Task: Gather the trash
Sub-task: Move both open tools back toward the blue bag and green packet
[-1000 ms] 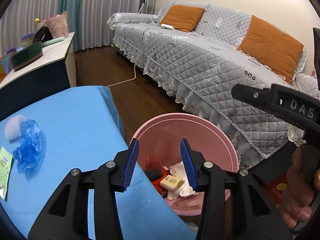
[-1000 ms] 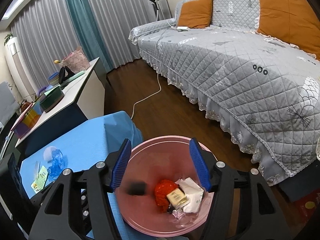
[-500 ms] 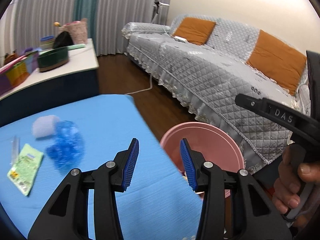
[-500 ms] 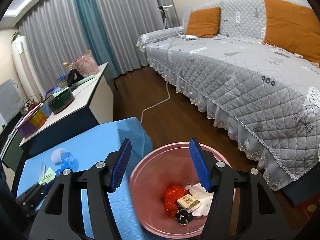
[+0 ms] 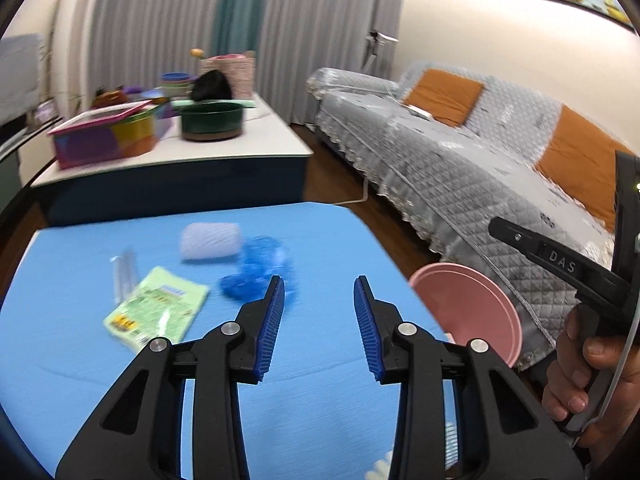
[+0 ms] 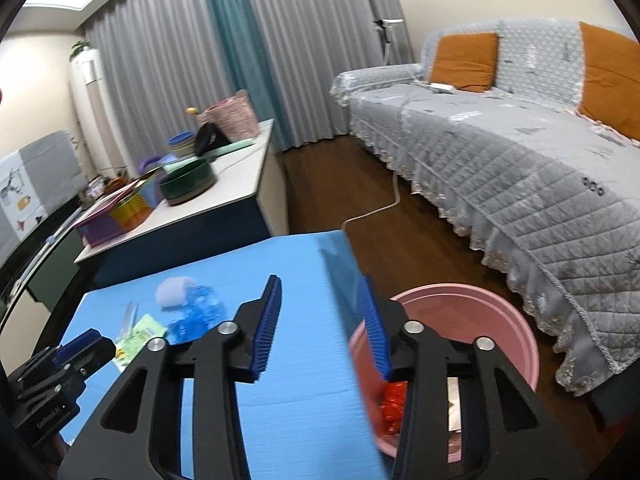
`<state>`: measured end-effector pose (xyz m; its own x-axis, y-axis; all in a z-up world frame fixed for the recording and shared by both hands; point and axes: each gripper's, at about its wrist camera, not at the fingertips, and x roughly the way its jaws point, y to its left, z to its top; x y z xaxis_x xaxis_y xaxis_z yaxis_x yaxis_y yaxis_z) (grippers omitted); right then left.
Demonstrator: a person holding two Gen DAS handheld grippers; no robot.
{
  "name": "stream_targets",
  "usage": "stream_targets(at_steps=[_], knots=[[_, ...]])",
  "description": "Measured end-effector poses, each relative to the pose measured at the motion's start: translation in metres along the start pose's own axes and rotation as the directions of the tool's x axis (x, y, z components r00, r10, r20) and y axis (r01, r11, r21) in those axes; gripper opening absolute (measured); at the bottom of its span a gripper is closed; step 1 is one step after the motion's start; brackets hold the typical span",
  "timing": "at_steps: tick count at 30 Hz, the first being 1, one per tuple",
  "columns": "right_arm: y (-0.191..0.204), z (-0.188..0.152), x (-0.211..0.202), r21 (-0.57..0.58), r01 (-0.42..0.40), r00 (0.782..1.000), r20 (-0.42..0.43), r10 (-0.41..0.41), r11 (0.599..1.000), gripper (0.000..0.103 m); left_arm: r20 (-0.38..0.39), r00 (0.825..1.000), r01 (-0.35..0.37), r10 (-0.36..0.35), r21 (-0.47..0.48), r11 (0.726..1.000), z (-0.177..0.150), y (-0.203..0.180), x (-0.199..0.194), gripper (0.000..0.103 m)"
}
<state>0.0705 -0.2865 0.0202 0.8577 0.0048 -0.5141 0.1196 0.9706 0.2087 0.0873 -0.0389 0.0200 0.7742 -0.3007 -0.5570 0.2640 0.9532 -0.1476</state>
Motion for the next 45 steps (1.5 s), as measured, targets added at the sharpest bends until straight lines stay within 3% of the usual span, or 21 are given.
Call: stream_targets(at_steps=[6, 22, 35, 45], knots=[[0.045, -0.011, 0.012, -0.06, -0.067, 0.998, -0.017, 0.066, 0.996, 0.029, -0.02, 0.997, -0.075, 0.073, -0.108, 0.991, -0.02, 0.048, -0.001, 0.029], [0.131, -0.044, 0.079, -0.155, -0.198, 0.974, -0.144, 0.176, 0.968, 0.028, -0.093, 0.971, -0.239, 0.222, -0.29, 0.927, -0.049, 0.128, 0.023, 0.028], [0.153, -0.066, 0.118, -0.179, -0.228, 0.955, -0.232, 0.184, 0.957, 0.033, -0.172, 0.959, -0.274, 0.224, -0.374, 0.886, -0.057, 0.156, 0.049, 0.028], [0.163, -0.073, 0.136, -0.197, -0.243, 0.949, -0.251, 0.191, 0.95, 0.035, -0.201, 0.955, -0.283, 0.218, -0.396, 0.873, -0.058, 0.161, 0.064, 0.027]])
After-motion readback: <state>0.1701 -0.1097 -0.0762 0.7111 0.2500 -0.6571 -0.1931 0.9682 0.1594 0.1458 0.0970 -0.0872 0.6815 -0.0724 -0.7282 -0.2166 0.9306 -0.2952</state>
